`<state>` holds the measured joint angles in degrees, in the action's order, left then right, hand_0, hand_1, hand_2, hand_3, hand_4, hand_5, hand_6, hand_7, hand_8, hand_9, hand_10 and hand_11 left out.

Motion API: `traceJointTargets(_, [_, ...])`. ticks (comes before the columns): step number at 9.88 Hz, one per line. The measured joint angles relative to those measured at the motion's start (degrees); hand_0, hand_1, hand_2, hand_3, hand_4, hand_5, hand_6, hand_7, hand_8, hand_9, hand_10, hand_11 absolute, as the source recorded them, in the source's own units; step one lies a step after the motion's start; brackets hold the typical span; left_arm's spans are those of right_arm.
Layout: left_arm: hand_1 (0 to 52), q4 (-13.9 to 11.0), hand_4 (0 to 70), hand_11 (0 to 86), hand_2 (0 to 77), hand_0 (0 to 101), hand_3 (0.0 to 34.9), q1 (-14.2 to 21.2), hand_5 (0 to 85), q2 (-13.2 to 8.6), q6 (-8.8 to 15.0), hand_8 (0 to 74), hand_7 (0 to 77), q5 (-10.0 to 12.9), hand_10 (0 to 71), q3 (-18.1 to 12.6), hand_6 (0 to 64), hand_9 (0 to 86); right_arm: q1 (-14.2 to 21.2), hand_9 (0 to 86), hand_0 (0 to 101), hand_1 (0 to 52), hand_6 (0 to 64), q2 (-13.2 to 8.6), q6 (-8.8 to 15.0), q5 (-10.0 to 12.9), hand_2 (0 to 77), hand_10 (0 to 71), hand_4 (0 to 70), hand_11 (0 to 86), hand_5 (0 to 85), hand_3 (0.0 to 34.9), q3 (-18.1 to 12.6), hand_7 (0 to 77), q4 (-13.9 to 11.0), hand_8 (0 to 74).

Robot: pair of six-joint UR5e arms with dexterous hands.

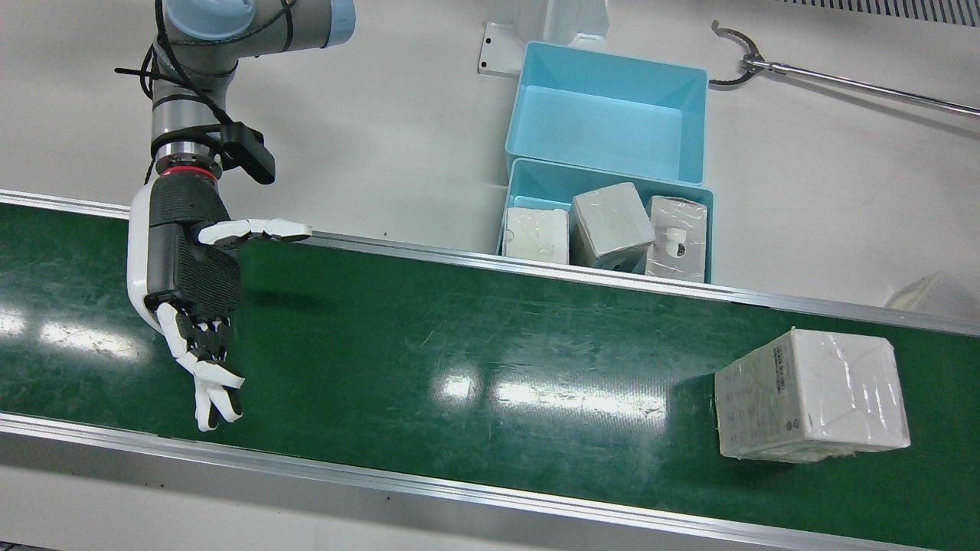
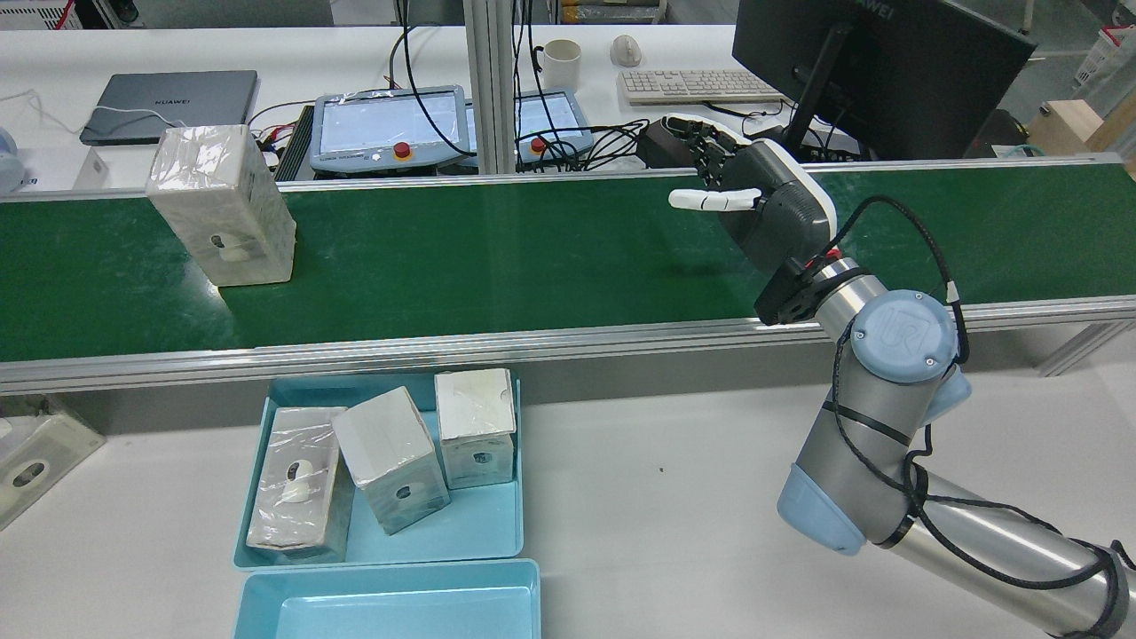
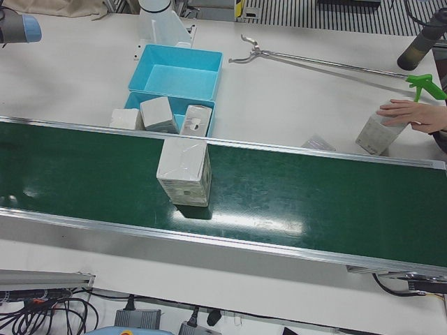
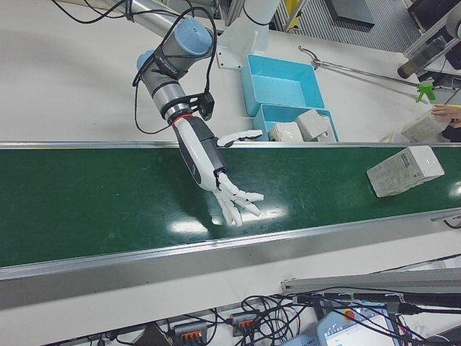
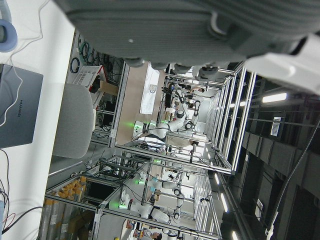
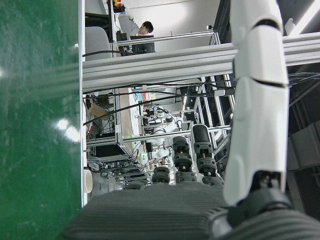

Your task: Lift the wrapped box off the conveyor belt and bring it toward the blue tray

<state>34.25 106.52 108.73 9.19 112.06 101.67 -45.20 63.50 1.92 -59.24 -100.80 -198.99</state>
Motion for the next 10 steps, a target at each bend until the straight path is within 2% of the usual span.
traceJointTargets(1, [0.0, 0.0, 0.0, 0.5, 0.5, 0, 0.0, 0.0, 1.1, 0.0, 0.0, 0.5, 0.5, 0.0, 0.5, 0.0, 0.5, 0.0, 0.1, 5.4, 48, 16.9, 6.5, 0.0, 0.0, 0.0, 14.2, 0.0, 10.9, 1.1, 24.0, 0.0, 0.1, 6.0, 0.0, 2.7])
traceJointTargets(2, [0.0, 0.0, 0.0, 0.5, 1.1, 0, 0.0, 0.0, 1.1, 0.0, 0.0, 0.5, 0.0, 0.0, 0.0, 0.0, 0.5, 0.0, 0.1, 5.4, 48, 16.9, 7.1, -0.1, 0.0, 0.0, 14.2, 0.0, 12.0, 0.5, 25.1, 0.0, 0.1, 7.1, 0.0, 0.0])
traceJointTargets(3, [0.0, 0.0, 0.0, 0.5, 1.1, 0, 0.0, 0.0, 1.1, 0.0, 0.0, 0.5, 0.5, 0.0, 0.5, 0.0, 0.5, 0.5, 0.0, 5.4, 48, 16.9, 7.1, 0.0, 0.1, 0.0, 14.2, 0.0, 10.9, 1.1, 25.1, 0.0, 0.2, 7.1, 0.0, 2.7])
traceJointTargets(5, [0.0, 0.0, 0.0, 0.5, 1.1, 0, 0.0, 0.0, 1.1, 0.0, 0.0, 0.5, 0.0, 0.0, 0.5, 0.0, 0.5, 0.0, -0.2, 4.9, 48, 16.9, 7.1, 0.1, 0.0, 0.0, 13.6, 0.0, 10.9, 1.1, 25.1, 0.0, 0.4, 7.1, 0.0, 2.7])
traceJointTargets(7, [0.0, 0.0, 0.0, 0.5, 1.1, 0, 0.0, 0.0, 1.1, 0.0, 0.0, 0.5, 0.5, 0.0, 0.5, 0.0, 0.5, 0.0, -0.8, 4.4, 48, 16.9, 7.1, 0.1, 0.0, -1.2, 10.9, 0.0, 12.0, 1.1, 25.1, 0.0, 0.5, 5.5, -0.1, 0.0])
traceJointTargets(8, [0.0, 0.0, 0.0, 0.5, 1.1, 0, 0.0, 0.0, 1.1, 0.0, 0.0, 0.5, 0.0, 0.0, 0.0, 0.0, 0.5, 0.0, -1.1, 4.4, 50, 20.7, 7.1, 0.1, 0.2, -2.0, 14.7, 0.0, 10.9, 0.5, 23.5, 0.0, 0.6, 5.5, -0.2, 1.1])
traceJointTargets(10, [0.0, 0.0, 0.0, 0.5, 1.1, 0, 0.0, 0.0, 1.1, 0.0, 0.0, 0.5, 0.5, 0.0, 0.5, 0.0, 0.5, 0.0, -1.5, 4.9, 50, 19.1, 7.1, 0.0, 0.6, -2.9, 15.8, 0.0, 10.4, 0.5, 22.9, 0.0, 0.8, 5.5, -0.3, 1.6])
